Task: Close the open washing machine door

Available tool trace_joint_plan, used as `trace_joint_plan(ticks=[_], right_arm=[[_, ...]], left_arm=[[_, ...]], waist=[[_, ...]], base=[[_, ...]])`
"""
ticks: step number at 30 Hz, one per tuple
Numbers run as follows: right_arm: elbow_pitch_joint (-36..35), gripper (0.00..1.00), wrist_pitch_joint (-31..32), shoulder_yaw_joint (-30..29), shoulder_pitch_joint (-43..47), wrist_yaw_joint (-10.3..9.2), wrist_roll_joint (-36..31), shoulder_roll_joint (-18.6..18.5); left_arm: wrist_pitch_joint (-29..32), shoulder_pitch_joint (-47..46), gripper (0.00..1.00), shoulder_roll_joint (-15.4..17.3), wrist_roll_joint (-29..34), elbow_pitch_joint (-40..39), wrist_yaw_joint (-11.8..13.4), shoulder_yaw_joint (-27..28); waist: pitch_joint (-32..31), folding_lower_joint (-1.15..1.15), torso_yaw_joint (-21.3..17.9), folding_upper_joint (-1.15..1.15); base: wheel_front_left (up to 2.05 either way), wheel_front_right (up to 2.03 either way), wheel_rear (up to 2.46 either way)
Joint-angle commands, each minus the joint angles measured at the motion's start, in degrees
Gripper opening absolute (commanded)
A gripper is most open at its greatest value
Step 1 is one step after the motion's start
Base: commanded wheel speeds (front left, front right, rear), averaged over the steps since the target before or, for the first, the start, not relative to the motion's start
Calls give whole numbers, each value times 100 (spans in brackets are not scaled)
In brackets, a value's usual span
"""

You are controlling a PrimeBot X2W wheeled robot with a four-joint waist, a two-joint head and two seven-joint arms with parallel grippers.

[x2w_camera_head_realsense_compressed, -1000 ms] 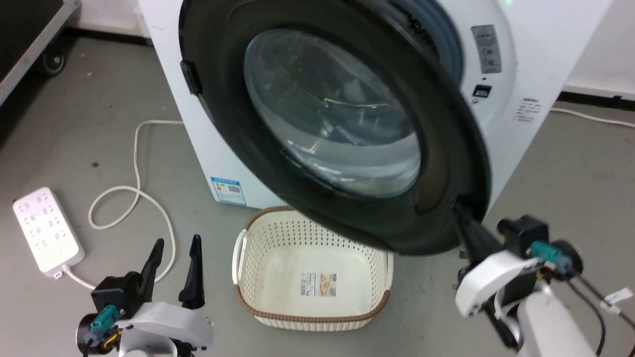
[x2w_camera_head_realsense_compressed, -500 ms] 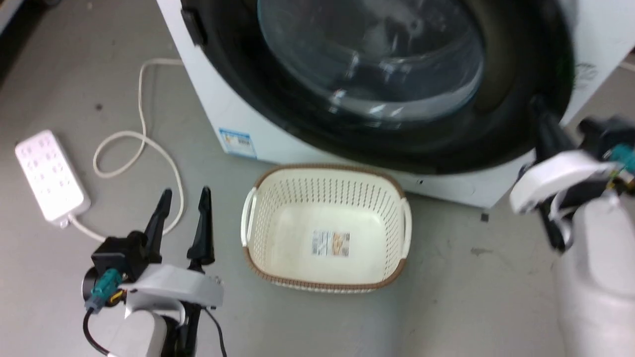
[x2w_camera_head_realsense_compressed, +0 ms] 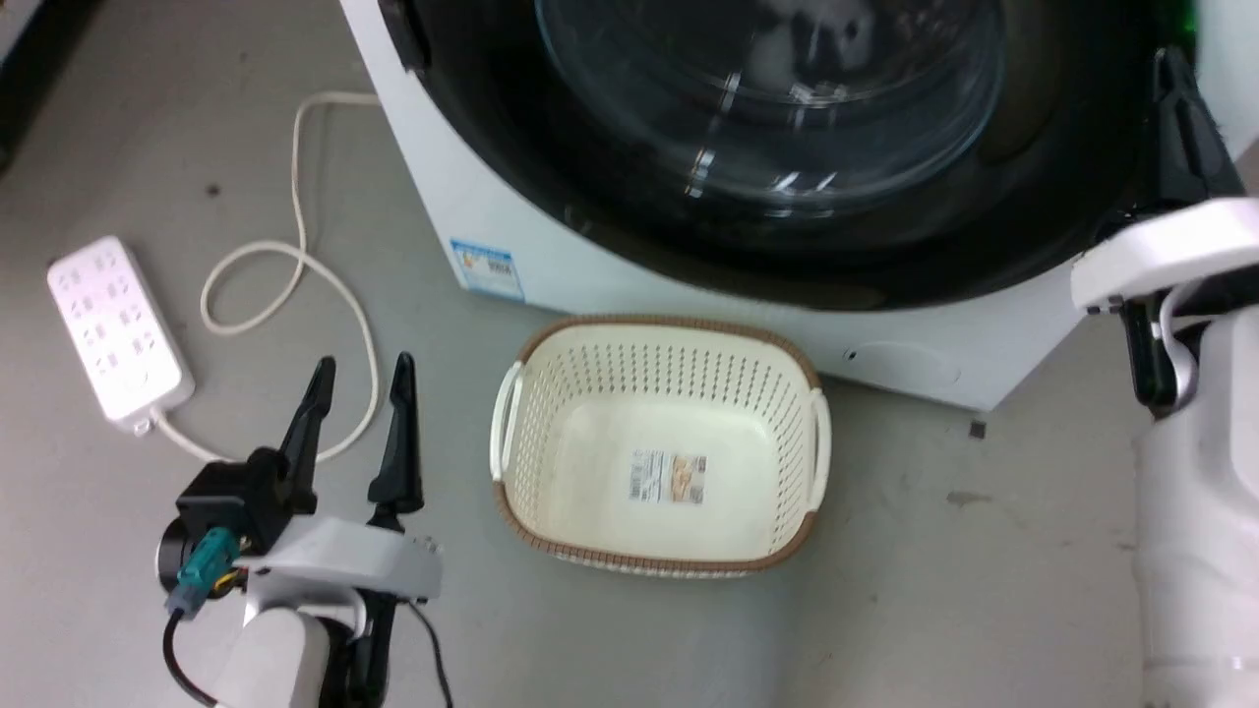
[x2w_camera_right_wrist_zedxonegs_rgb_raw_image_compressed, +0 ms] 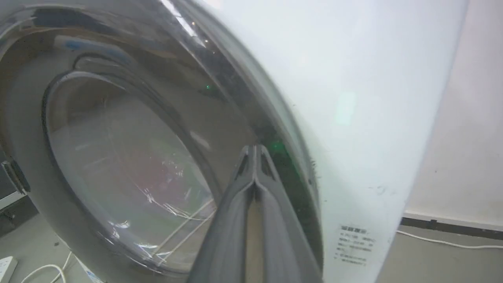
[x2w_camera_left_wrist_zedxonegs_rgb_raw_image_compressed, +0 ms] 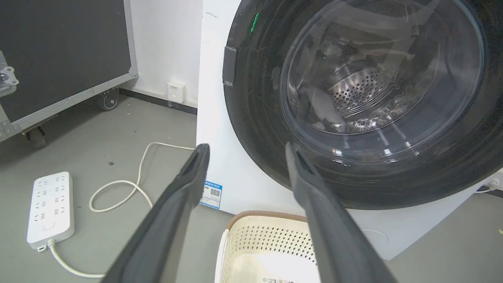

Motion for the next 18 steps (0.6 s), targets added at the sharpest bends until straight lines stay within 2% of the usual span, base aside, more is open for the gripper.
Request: trace_joint_plan(ticks=[1, 5, 9, 18], right_arm=[[-295, 0, -40, 90, 262, -5, 121, -38], [-1355, 0, -42, 291, 1205, -5, 426, -38], [-2115, 0, -42, 573, 2267, -5, 619, -38], [-2803, 0, 116, 988, 4125, -5, 765, -38]], left_arm=[[-31, 108, 100, 21, 94, 24, 6, 40], [-31, 347, 100, 19, 161, 45, 52, 137], [-31, 586, 100, 18, 183, 60, 72, 177], [-24, 907, 100, 6, 173, 100, 121, 150]], waist=[[-271, 0, -145, 0], [-692, 0, -354, 0], [-1049, 0, -561, 0], [-1483, 0, -811, 0]], base=[[0, 0, 0], [0, 0, 0], [0, 0, 0], [0, 0, 0]])
